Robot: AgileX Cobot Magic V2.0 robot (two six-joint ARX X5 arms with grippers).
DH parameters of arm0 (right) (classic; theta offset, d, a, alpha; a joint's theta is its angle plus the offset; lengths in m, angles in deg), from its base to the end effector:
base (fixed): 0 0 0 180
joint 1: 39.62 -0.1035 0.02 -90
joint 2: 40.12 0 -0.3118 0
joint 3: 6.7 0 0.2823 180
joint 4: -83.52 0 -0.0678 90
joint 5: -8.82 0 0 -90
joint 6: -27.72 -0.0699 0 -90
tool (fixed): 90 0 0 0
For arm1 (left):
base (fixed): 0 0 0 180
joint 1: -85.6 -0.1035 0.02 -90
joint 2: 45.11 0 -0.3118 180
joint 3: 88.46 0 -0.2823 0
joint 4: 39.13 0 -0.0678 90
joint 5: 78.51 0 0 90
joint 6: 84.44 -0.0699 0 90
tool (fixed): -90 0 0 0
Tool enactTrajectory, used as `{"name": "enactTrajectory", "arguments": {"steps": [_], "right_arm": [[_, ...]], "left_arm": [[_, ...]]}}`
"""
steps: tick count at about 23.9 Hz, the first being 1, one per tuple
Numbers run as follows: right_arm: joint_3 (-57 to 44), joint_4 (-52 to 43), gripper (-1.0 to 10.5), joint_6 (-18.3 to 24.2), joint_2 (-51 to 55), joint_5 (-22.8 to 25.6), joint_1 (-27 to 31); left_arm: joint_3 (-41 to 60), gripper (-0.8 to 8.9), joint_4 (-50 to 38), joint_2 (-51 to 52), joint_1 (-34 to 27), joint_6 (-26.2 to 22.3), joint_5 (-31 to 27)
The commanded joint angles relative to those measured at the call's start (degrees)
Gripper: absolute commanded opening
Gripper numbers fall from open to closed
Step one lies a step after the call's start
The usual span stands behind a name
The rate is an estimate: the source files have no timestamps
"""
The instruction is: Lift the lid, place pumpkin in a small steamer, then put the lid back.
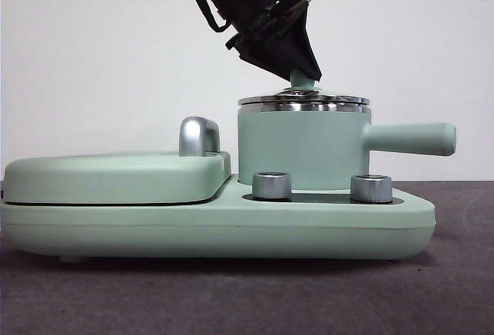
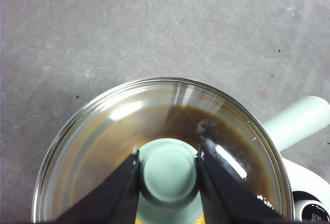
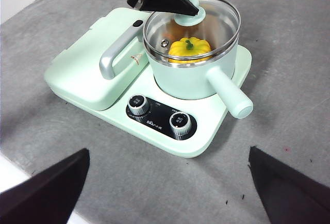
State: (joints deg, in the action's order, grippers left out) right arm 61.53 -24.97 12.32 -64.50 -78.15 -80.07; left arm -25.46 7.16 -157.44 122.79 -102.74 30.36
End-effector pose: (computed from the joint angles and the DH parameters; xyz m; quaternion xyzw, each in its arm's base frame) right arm 0.0492 0.0371 0.3639 0.0355 0.2618 0.2789 0.9233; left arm 0.4006 -0.3323 0.3259 0.1870 0.2764 -0.4895 0.8056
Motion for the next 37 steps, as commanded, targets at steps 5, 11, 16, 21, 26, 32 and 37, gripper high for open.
{"name": "enactTrajectory", "arguments": {"steps": [5, 11, 16, 21, 26, 32, 37], "right_arm": [[0.48, -0.59, 4.9, -0.5, -0.13, 0.02, -0.46], [0.48, -0.61, 4.9, -0.5, -0.13, 0.02, -0.46], [0.48, -0.96, 4.9, -0.5, -0.13, 0.02, -0.46], [0.48, -0.96, 4.9, -0.7, -0.13, 0.0, -0.46], [0.48, -0.96, 4.9, -0.7, -0.13, 0.0, -0.46], [0.48, -0.92, 4.9, -0.68, -0.13, 0.0, -0.46], [0.48, -0.9, 4.9, -0.68, -0.13, -0.02, -0.46]], "left_arm": [[-1.27, 0.16, 1.73, -2.14, 0.77, -1.88, 0.31], [-1.27, 0.16, 3.82, -2.16, 0.77, -2.1, 0.33], [-1.27, 0.16, 3.65, -3.96, 1.9, -2.1, 0.9], [-1.27, 0.16, 3.5, -4.83, 2.56, -5.7, 2.4], [-1.29, 1.76, 3.89, -4.81, 2.08, -3.89, 2.38], [-4.7, 5.04, 6.99, -3.02, 0.55, 0.42, 2.16], [-9.22, 5.0, 17.44, 3.37, -1.57, 4.74, 2.16]]}}
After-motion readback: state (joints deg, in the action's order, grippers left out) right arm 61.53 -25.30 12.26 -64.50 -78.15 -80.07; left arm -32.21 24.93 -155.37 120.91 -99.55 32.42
